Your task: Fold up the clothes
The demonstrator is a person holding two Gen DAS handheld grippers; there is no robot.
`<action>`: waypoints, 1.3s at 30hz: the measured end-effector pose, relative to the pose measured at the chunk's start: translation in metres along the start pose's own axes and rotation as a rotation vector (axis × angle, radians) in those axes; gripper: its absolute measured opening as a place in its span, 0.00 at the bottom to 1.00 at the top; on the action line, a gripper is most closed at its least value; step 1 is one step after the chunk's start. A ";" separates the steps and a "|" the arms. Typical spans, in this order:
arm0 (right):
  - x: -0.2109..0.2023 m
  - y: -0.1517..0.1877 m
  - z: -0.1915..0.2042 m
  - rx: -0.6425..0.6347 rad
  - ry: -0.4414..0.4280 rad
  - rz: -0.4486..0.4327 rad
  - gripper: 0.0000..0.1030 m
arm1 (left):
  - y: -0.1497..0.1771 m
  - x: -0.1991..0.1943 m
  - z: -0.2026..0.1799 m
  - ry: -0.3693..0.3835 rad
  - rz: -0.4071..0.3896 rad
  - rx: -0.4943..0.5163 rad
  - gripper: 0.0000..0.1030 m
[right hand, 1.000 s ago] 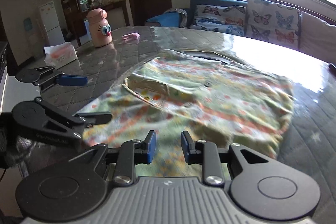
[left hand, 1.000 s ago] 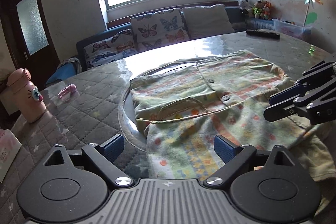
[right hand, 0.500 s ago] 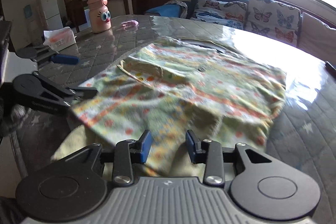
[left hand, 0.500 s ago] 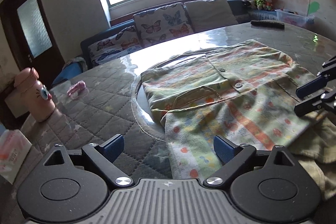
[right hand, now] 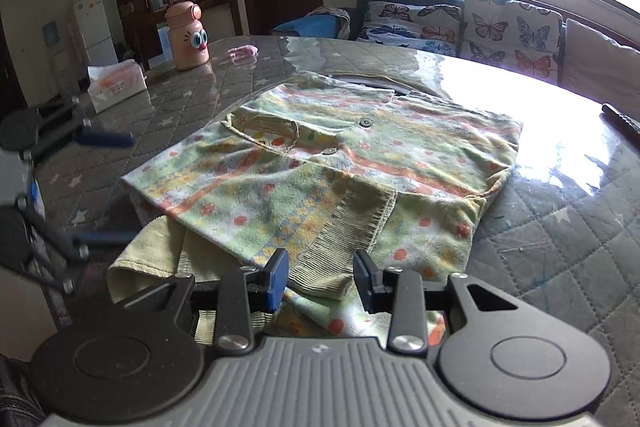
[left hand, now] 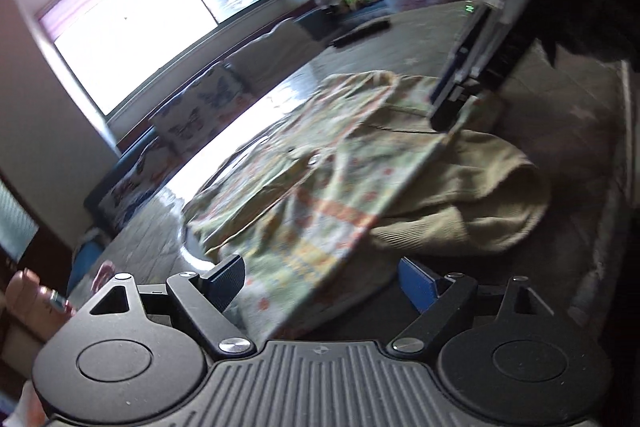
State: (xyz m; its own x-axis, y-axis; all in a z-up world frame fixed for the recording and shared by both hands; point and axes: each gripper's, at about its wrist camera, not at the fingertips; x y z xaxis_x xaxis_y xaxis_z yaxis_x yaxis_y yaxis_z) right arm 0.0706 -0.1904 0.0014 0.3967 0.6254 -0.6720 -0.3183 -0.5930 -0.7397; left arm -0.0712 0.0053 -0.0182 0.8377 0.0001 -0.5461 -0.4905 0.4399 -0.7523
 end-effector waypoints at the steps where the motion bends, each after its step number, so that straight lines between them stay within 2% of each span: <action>1: -0.002 0.000 -0.001 0.006 0.002 -0.003 0.35 | -0.001 0.001 -0.004 0.013 -0.003 0.015 0.79; 5: -0.013 0.004 -0.003 0.013 0.021 -0.009 0.36 | -0.004 0.005 -0.020 0.082 -0.046 0.070 0.75; 6: -0.015 0.005 -0.004 0.014 0.025 -0.009 0.37 | -0.005 0.007 -0.022 0.096 -0.054 0.077 0.72; 8: -0.018 0.006 -0.005 0.017 0.034 -0.010 0.37 | -0.008 0.011 -0.026 0.124 -0.067 0.076 0.62; 13: -0.028 0.012 -0.004 0.011 0.047 -0.002 0.39 | -0.017 0.019 -0.024 0.189 -0.067 0.020 0.26; 18: -0.035 0.015 0.001 -0.031 0.048 0.004 0.43 | -0.033 0.024 -0.004 0.210 -0.060 -0.121 0.12; 22: -0.041 0.014 0.010 -0.105 0.032 0.004 0.50 | -0.047 0.028 0.016 0.224 -0.051 -0.248 0.10; 31: -0.019 0.007 0.042 -0.309 0.026 -0.031 0.51 | -0.061 0.044 0.041 0.260 -0.001 -0.356 0.09; 34: -0.006 0.002 0.045 -0.334 0.010 -0.033 0.44 | -0.061 0.046 0.043 0.265 0.001 -0.360 0.10; 36: 0.001 -0.001 0.044 -0.327 -0.006 -0.019 0.33 | -0.060 0.047 0.044 0.270 0.003 -0.361 0.10; 37: 0.003 -0.003 0.042 -0.318 -0.015 -0.009 0.24 | -0.059 0.047 0.044 0.273 0.003 -0.362 0.10; 38: 0.005 -0.006 0.040 -0.298 -0.028 -0.001 0.18 | -0.058 0.047 0.044 0.275 0.003 -0.363 0.10; 39: 0.006 -0.009 0.034 -0.258 -0.050 0.005 0.17 | -0.058 0.047 0.045 0.275 0.004 -0.365 0.10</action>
Point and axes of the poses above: each gripper's, at about its wrist camera, not at the fingertips, and x roughly the way its jaws point, z to its left, y to its underside, and after that the axes turned 10 degrees about -x, right-handed
